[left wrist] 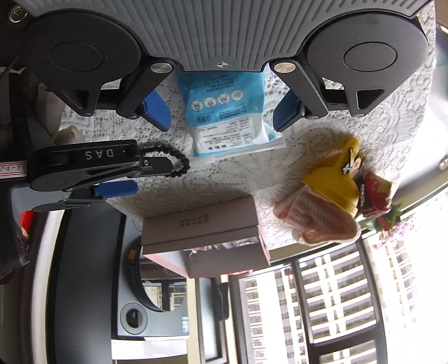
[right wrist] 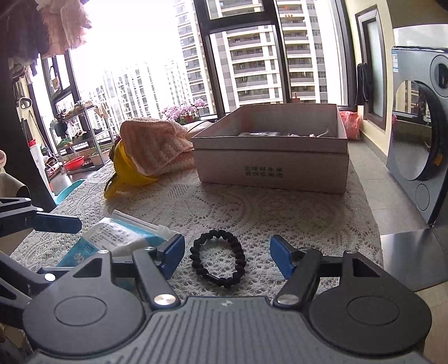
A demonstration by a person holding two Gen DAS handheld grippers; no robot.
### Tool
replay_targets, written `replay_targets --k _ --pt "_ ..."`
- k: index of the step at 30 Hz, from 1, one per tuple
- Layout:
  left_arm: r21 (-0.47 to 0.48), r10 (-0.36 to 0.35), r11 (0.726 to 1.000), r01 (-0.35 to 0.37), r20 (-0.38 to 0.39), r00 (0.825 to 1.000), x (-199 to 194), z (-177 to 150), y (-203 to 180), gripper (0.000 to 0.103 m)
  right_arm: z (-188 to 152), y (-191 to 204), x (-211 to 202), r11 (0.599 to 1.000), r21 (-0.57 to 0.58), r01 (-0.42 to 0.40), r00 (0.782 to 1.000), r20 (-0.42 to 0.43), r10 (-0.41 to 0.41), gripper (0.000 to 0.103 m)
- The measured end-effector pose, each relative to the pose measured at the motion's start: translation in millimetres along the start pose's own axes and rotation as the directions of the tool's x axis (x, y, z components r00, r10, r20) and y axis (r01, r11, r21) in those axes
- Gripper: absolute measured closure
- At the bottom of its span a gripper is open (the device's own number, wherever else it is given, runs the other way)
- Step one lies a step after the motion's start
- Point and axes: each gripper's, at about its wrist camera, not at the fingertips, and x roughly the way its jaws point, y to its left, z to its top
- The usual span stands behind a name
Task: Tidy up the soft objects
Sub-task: 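Lower the wipes packet into the pink box and open the left tool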
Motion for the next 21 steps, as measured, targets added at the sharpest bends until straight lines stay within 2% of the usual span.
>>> replay_targets --k 4,7,9,10,12,14,16,18,20,21 --pt "-0.051 -0.026 0.998 0.023 -0.075 0.997 15.4 -3.2 9.8 0.017 0.0 2.7 1.2 1.000 -0.016 -0.008 1.000 -0.006 0.008 0.035" --pt "-0.099 -0.062 0.994 0.055 -0.075 0.995 22.0 -6.7 15.0 0.019 1.2 8.8 5.1 0.998 -0.056 -0.012 1.000 -0.028 0.010 0.036" --pt "-0.111 -0.060 0.992 0.053 -0.066 0.996 23.8 -7.7 18.8 0.032 1.6 13.5 8.9 0.996 -0.088 -0.016 0.999 -0.051 0.012 0.044" --pt "-0.113 -0.060 0.992 0.053 -0.063 0.996 23.2 -8.8 20.1 0.042 2.0 16.1 11.4 0.994 -0.106 -0.018 0.998 -0.068 0.011 0.045" --pt "-0.115 -0.076 0.991 0.069 -0.055 0.996 22.9 -11.2 23.2 0.042 2.4 21.4 18.7 0.989 -0.146 -0.018 0.993 -0.114 0.001 0.045" --pt "-0.112 -0.081 0.991 0.075 -0.046 0.996 20.2 -13.7 25.1 0.043 3.7 25.5 21.6 0.983 -0.181 -0.002 0.992 -0.122 -0.021 0.046" --pt "-0.108 -0.096 0.990 0.091 -0.035 0.995 17.1 -16.1 26.9 0.043 6.1 26.9 23.0 0.978 -0.207 0.010 0.991 -0.127 -0.037 0.056" --pt "-0.103 -0.108 0.989 0.105 -0.024 0.994 14.1 -18.2 28.2 0.044 10.0 25.8 22.9 0.975 -0.221 0.013 0.989 -0.140 -0.045 0.079" --pt "-0.092 -0.117 0.989 0.115 -0.011 0.993 11.6 -20.2 29.6 0.044 13.3 23.9 16.7 0.974 -0.226 0.017 0.989 -0.138 -0.049 0.089" --pt "-0.088 -0.122 0.989 0.121 -0.006 0.993 10.8 -20.2 30.0 0.044 15.2 22.8 11.8 0.974 -0.228 0.017 0.990 -0.131 -0.048 0.089"
